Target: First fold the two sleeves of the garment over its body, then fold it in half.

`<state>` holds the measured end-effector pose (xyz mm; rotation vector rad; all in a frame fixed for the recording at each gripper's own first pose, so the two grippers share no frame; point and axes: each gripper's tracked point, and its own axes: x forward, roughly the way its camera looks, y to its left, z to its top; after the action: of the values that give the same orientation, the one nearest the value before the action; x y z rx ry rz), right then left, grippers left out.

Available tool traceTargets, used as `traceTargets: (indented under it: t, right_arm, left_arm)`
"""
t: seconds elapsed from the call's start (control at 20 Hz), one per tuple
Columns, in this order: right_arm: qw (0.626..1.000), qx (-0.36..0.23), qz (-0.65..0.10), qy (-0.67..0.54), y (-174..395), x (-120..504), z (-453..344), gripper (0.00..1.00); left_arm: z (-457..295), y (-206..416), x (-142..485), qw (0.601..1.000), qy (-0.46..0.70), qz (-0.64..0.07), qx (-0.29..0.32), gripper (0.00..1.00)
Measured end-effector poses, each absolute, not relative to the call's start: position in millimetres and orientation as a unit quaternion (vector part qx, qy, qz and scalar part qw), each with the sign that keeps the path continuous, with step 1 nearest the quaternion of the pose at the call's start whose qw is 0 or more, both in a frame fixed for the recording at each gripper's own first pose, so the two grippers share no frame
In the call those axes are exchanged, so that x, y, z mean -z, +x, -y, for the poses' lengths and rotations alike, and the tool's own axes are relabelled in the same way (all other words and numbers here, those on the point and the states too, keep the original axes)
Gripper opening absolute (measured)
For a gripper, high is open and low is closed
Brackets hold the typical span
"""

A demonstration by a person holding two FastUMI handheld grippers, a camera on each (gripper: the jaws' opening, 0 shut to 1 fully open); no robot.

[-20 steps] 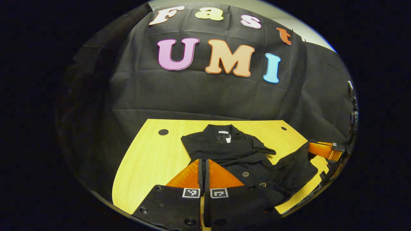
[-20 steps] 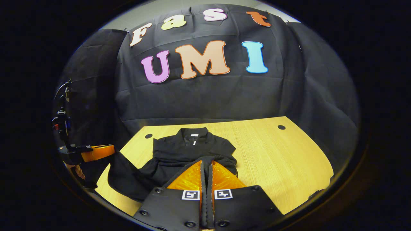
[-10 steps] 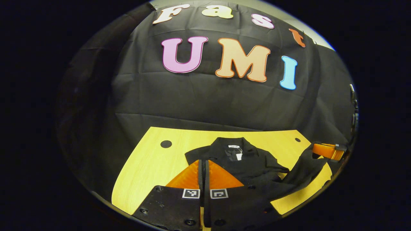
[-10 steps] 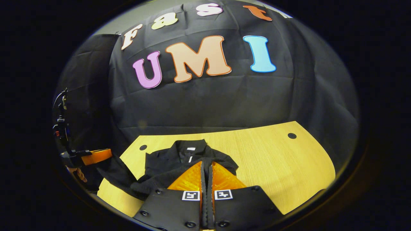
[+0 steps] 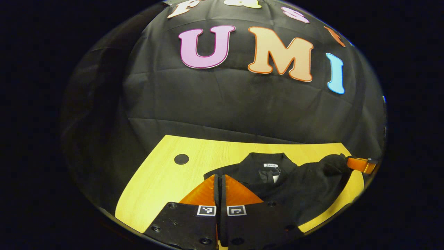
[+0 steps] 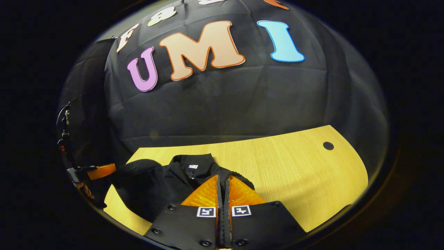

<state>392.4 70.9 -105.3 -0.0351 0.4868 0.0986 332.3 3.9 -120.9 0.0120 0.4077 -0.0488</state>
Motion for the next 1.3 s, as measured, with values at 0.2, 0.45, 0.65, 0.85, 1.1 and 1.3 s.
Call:
traceTargets:
  t: [0.2,0.45,0.65,0.85,1.1,1.3]
  right_arm:
    - [0.964,-0.050,-0.263,-0.002,427.4,128.8,-64.9,0.02]
    - [0.954,-0.046,-0.295,0.019,456.2,166.9,-52.8,0.02]
    - [0.950,-0.051,-0.308,0.021,464.0,184.9,-48.7,0.04]
    - [0.951,-0.059,-0.303,0.033,470.1,184.1,-45.7,0.15]
    - [0.952,-0.041,-0.301,0.036,473.8,181.2,-30.5,0.33]
    - [0.955,-0.026,-0.290,0.054,474.1,166.4,-23.6,0.97]
  left_arm:
    - [-3.6,366.2,139.8,0.979,0.018,-0.204,0.003,0.00]
    - [-4.4,383.3,174.2,0.973,0.044,-0.227,-0.013,0.00]
    - [-3.2,403.2,187.9,0.972,0.054,-0.228,-0.029,0.00]
    - [-2.9,405.3,196.1,0.969,0.066,-0.234,-0.035,0.00]
    - [-0.9,402.8,198.9,0.969,0.057,-0.237,-0.043,0.59]
    - [-4.3,397.4,193.3,0.970,0.044,-0.233,-0.053,0.90]
